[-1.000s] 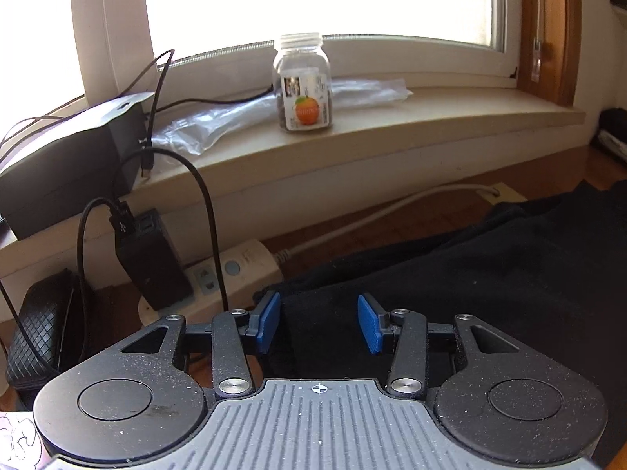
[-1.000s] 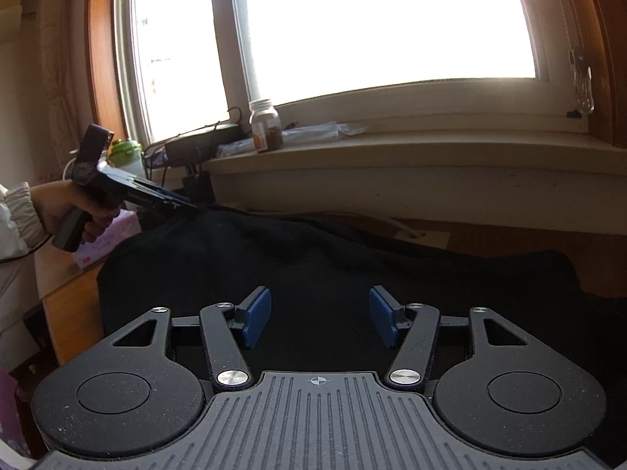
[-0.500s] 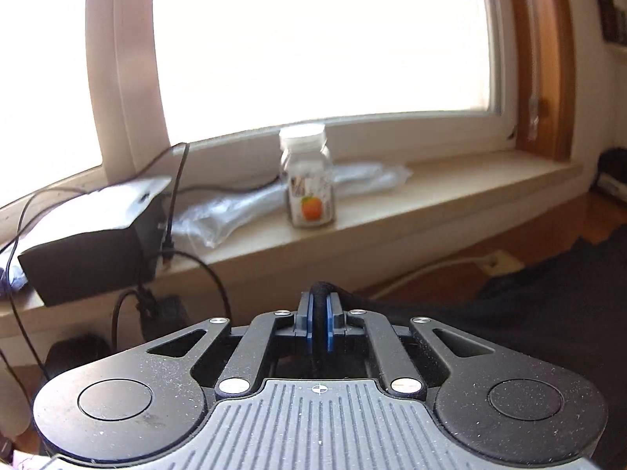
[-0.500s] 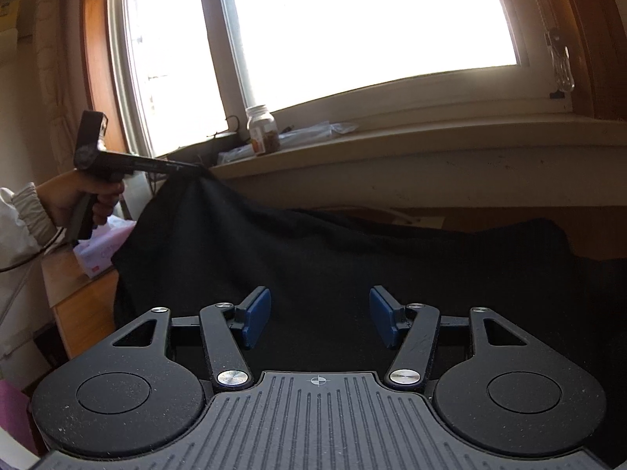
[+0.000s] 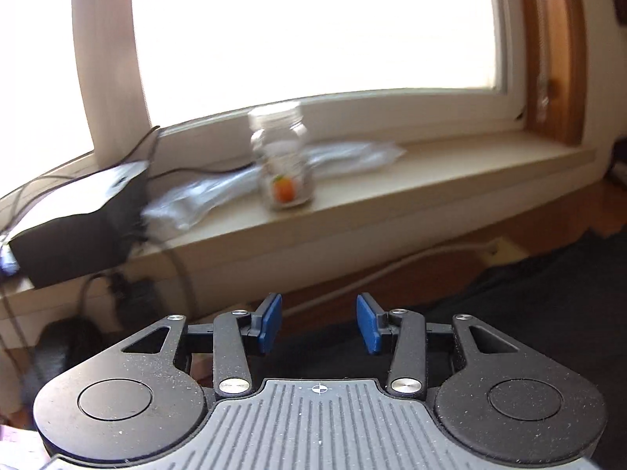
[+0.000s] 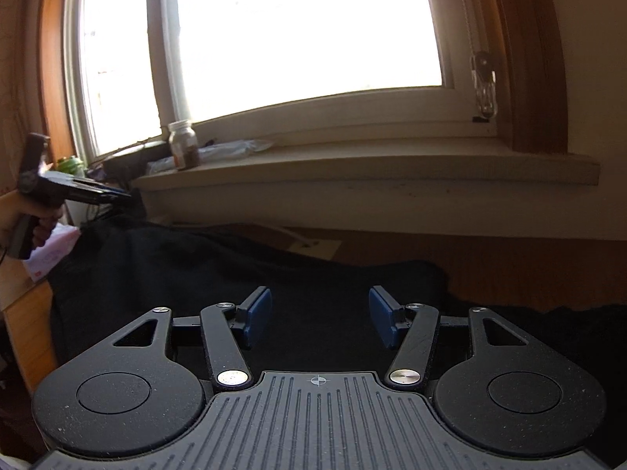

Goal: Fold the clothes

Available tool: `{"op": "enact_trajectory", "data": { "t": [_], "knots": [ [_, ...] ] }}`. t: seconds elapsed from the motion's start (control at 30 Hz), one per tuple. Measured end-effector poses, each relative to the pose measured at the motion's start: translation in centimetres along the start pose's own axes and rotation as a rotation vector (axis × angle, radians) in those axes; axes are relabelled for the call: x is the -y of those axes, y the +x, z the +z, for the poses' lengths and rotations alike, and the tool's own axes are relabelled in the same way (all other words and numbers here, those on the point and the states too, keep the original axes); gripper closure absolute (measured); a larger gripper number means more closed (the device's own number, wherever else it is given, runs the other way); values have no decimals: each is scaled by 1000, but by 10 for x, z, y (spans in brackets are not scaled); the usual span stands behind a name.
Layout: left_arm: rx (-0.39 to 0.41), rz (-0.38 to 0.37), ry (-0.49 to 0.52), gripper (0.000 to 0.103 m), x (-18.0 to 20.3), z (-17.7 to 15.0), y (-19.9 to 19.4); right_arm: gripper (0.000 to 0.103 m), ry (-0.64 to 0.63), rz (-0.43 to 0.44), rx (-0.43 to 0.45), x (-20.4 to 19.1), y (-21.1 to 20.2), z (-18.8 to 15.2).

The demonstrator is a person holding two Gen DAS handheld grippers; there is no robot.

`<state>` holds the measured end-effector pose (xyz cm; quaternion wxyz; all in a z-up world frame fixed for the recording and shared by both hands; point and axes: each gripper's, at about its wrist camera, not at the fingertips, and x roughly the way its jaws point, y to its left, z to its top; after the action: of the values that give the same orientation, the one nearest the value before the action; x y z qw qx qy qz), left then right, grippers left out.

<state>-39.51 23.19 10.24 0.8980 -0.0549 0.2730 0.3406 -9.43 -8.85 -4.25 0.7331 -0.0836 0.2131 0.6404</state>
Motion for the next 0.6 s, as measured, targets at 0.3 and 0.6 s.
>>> {"op": "enact_trajectory", "data": {
  "t": [0.3,0.6],
  "knots": [
    [4,-133,-43,41,43,-14,32,59,49,-138,-232,67,109,22],
    [19,-152,-47,35,29,-32,34,80,158,-121,-124,94,87,19]
  ]
}}
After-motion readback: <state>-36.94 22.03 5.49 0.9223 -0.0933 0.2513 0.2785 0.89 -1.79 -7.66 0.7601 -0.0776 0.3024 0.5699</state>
